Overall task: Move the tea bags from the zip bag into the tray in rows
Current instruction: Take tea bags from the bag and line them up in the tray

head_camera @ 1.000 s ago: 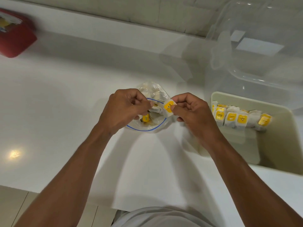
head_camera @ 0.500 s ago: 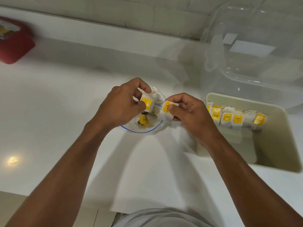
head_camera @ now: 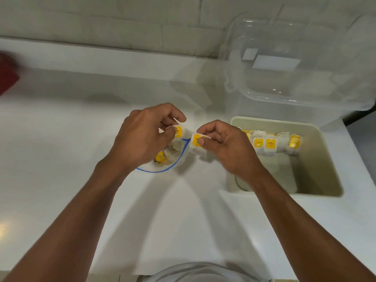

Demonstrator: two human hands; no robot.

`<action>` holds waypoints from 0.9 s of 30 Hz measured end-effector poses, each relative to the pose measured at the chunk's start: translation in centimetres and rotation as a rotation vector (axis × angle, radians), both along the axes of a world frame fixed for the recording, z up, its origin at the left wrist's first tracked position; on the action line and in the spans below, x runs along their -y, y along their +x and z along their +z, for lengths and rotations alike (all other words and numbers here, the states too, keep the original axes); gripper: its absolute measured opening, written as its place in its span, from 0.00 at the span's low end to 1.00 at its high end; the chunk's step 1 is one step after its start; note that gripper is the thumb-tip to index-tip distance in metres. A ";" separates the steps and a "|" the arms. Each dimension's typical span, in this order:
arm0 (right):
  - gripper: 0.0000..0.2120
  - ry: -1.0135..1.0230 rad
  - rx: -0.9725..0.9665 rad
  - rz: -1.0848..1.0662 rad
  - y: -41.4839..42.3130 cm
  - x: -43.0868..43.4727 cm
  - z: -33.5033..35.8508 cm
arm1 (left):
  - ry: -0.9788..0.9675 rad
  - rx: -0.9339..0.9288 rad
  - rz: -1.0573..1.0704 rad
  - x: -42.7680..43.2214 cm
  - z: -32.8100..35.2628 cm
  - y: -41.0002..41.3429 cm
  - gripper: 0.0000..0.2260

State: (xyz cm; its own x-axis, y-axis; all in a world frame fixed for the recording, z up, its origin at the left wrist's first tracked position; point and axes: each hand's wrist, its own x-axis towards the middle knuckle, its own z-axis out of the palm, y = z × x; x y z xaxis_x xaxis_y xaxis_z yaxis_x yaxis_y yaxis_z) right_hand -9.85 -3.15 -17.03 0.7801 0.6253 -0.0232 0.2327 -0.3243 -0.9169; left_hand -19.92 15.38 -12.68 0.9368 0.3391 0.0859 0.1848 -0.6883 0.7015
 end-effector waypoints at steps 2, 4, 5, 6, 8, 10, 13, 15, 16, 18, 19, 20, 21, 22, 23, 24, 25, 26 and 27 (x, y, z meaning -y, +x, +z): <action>0.02 -0.027 0.041 -0.013 0.1 1.1 0.3 | -0.016 -0.002 -0.036 0.8 0.3 0.3 0.11; 0.02 -0.039 0.062 -0.048 0.6 2.5 0.7 | -0.062 -0.008 -0.099 1.8 0.5 0.8 0.12; 0.02 -0.048 0.071 -0.068 1.1 3.2 1.0 | -0.074 -0.008 -0.129 2.3 0.6 1.1 0.13; 0.02 -0.055 0.075 -0.080 1.5 3.9 1.2 | -0.079 -0.003 -0.155 3.0 0.7 1.5 0.12; 0.02 -0.058 0.073 -0.096 2.4 5.4 1.6 | -0.081 0.016 -0.194 4.3 0.8 2.5 0.12; 0.02 -0.070 0.089 -0.109 3.2 6.9 2.1 | -0.076 0.042 -0.230 5.8 0.9 3.7 0.11; 0.03 -0.100 0.092 -0.123 4.2 9.1 2.6 | -0.061 0.069 -0.284 8.0 1.0 5.8 0.11; 0.05 -0.131 0.082 -0.139 4.8 10.4 2.7 | -0.039 0.071 -0.292 9.4 0.9 7.0 0.11; 0.05 -0.154 0.090 -0.145 5.2 11.0 2.8 | -0.029 0.072 -0.296 9.9 0.8 7.5 0.11; 0.05 -0.204 0.114 -0.148 5.7 12.0 2.9 | -0.016 0.058 -0.308 10.9 0.5 8.4 0.11; 0.05 -0.223 0.122 -0.146 5.9 12.4 3.0 | -0.016 0.043 -0.312 11.2 0.3 8.9 0.11; 0.05 -0.241 0.132 -0.141 6.2 12.8 3.2 | -0.018 0.026 -0.315 11.5 0.2 9.3 0.11; 0.05 -0.263 0.141 -0.136 6.4 13.2 3.4 | -0.023 0.011 -0.317 11.8 0.0 9.6 0.11; 0.06 -0.284 0.147 -0.131 6.6 13.6 3.5 | -0.032 -0.002 -0.319 12.0 -0.2 9.9 0.12; 0.06 -0.301 0.149 -0.127 6.9 14.0 3.6 | -0.044 -0.012 -0.318 12.2 -0.4 10.1 0.11; 0.06 -0.317 0.148 -0.125 7.2 14.3 3.5 | -0.054 -0.022 -0.316 12.4 -0.6 10.3 0.11; 0.06 -0.331 0.146 -0.125 7.5 14.6 3.4 | -0.056 -0.034 -0.311 12.6 -0.9 10.4 0.11; 0.06 -0.344 0.147 -0.125 7.7 14.9 3.2 | -0.047 -0.044 -0.303 12.8 -1.2 10.5 0.12; 0.06 -0.352 0.153 -0.124 8.0 15.1 3.1 | -0.027 -0.048 -0.292 12.9 -1.5 10.6 0.12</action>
